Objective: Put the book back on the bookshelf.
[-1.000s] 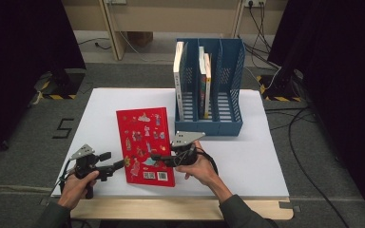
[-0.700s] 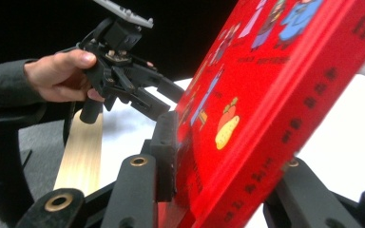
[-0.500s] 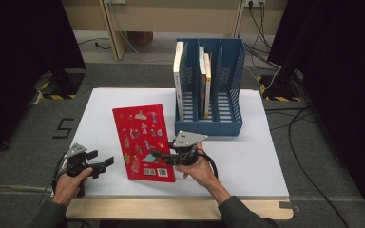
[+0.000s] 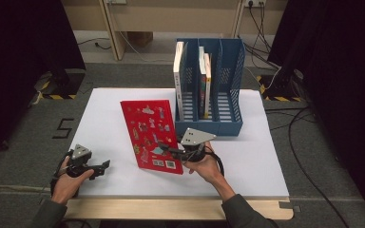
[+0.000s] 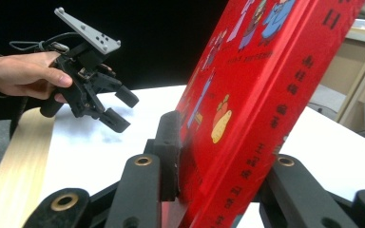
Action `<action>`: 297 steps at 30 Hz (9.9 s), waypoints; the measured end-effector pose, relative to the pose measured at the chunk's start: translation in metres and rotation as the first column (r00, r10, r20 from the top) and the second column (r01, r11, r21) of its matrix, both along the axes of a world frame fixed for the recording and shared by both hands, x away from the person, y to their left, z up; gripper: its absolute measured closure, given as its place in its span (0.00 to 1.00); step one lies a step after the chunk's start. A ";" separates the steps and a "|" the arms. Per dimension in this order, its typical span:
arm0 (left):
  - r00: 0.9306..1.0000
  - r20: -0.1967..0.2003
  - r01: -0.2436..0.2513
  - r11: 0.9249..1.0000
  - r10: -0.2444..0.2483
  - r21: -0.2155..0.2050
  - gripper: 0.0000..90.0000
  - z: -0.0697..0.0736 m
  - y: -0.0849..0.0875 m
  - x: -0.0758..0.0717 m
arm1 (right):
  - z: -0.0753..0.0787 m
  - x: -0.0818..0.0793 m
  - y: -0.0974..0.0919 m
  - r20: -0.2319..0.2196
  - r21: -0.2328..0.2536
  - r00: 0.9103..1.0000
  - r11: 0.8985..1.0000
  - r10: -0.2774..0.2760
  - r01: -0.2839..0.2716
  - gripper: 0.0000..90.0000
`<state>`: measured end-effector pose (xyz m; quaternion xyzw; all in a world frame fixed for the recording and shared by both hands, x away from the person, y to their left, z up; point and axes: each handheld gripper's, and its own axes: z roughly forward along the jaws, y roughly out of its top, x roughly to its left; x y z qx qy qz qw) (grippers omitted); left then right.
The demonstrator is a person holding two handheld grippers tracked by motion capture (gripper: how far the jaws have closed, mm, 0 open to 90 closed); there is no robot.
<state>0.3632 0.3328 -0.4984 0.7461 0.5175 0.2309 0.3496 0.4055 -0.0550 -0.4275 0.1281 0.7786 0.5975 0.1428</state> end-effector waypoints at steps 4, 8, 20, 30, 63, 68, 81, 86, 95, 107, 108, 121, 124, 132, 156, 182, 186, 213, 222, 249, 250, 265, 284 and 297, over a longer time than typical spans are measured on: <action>1.000 -0.027 -0.003 0.999 0.004 0.036 0.16 -0.005 0.000 0.002 | 0.001 0.000 -0.006 0.023 -0.010 0.999 1.000 -0.023 0.024 0.77; 1.000 -0.030 -0.005 1.000 0.006 0.031 0.16 -0.005 0.001 0.002 | 0.001 0.000 -0.010 0.034 -0.013 0.999 0.999 -0.036 0.036 0.77; 1.000 -0.028 -0.001 1.000 0.002 0.013 0.15 -0.007 0.003 0.002 | 0.002 0.000 -0.018 0.045 -0.015 0.997 0.998 -0.059 0.060 0.77; 1.000 -0.028 0.000 1.000 0.001 0.013 0.15 -0.007 0.003 0.002 | 0.002 0.000 -0.030 0.072 -0.021 0.993 0.995 -0.098 0.100 0.77; 1.000 -0.024 0.000 1.000 0.000 0.012 0.15 -0.007 0.003 0.002 | -0.006 -0.027 -0.051 0.086 -0.042 0.994 0.997 -0.066 0.070 0.80; 1.000 -0.024 0.000 1.000 0.000 0.012 0.15 -0.007 0.004 0.002 | -0.008 -0.033 -0.055 0.074 -0.037 0.995 0.997 -0.069 0.072 0.82; 1.000 -0.024 -0.001 1.000 0.001 0.013 0.15 -0.007 0.003 0.002 | -0.014 -0.041 -0.063 0.003 -0.018 0.996 0.996 -0.090 0.090 0.84; 1.000 -0.024 -0.001 1.000 0.001 0.012 0.15 -0.007 0.003 0.001 | -0.015 -0.041 -0.066 -0.010 -0.014 0.994 0.994 -0.107 0.107 0.84; 1.000 -0.023 0.000 1.000 0.000 0.012 0.15 -0.007 0.004 0.002 | -0.019 -0.037 -0.070 -0.050 0.006 0.988 0.989 -0.148 0.149 0.82; 1.000 -0.023 0.003 1.000 -0.003 0.013 0.15 -0.007 0.004 0.001 | -0.018 -0.037 -0.070 -0.025 0.010 0.986 0.987 -0.163 0.163 0.79; 1.000 -0.022 0.003 1.000 -0.003 0.012 0.15 -0.007 0.004 0.001 | -0.017 -0.037 -0.071 -0.022 0.023 0.986 0.986 -0.164 0.164 0.78; 1.000 -0.022 0.003 1.000 -0.003 0.012 0.15 -0.007 0.004 0.001 | -0.009 -0.039 -0.073 0.007 0.076 0.987 0.984 -0.163 0.161 0.77; 1.000 -0.022 0.004 1.000 -0.003 0.012 0.15 -0.007 0.004 0.001 | -0.007 -0.039 -0.071 0.012 0.092 0.987 0.983 -0.160 0.158 0.78; 1.000 -0.022 0.003 1.000 -0.002 0.013 0.15 -0.008 0.004 0.001 | -0.004 -0.036 -0.066 0.003 0.123 0.989 0.981 -0.150 0.148 0.78; 1.000 -0.020 0.002 1.000 -0.002 0.013 0.15 -0.008 0.004 0.001 | -0.004 -0.032 -0.051 -0.048 0.215 0.994 0.970 -0.103 0.111 0.86; 1.000 -0.016 0.002 1.000 -0.002 0.006 0.15 -0.008 0.004 0.001 | 0.029 -0.034 -0.079 -0.032 0.260 0.976 0.941 -0.216 0.217 0.88; 1.000 -0.016 0.002 1.000 -0.002 0.007 0.15 -0.008 0.004 0.001 | 0.036 -0.035 -0.090 -0.017 0.271 0.969 0.931 -0.247 0.242 0.88; 1.000 -0.014 0.000 1.000 0.000 0.003 0.15 -0.008 0.004 0.001 | 0.076 -0.046 -0.156 0.009 0.334 0.896 0.846 -0.445 0.416 0.88; 1.000 -0.014 0.000 1.000 0.000 0.003 0.15 -0.008 0.004 0.001 | 0.084 -0.045 -0.176 0.006 0.357 0.861 0.805 -0.508 0.473 0.88; 1.000 -0.015 0.000 1.000 0.000 0.004 0.15 -0.008 0.004 0.001 | 0.100 -0.009 -0.200 -0.014 0.387 0.775 0.711 -0.632 0.587 0.88; 1.000 -0.014 -0.001 1.000 0.001 0.003 0.15 -0.008 0.004 0.001 | 0.101 -0.007 -0.201 -0.014 0.385 0.769 0.707 -0.639 0.594 0.88; 1.000 -0.016 0.000 1.000 0.000 0.003 0.15 -0.008 0.004 0.001 | 0.108 0.046 -0.199 -0.026 0.388 0.700 0.638 -0.713 0.665 0.88; 1.000 -0.016 0.000 1.000 0.000 0.004 0.15 -0.008 0.004 0.001 | 0.094 0.114 -0.173 -0.061 0.356 0.633 0.576 -0.772 0.736 0.88; 1.000 -0.016 0.000 1.000 0.000 0.004 0.15 -0.008 0.004 0.001 | 0.074 0.146 -0.154 -0.066 0.318 0.601 0.554 -0.797 0.770 0.88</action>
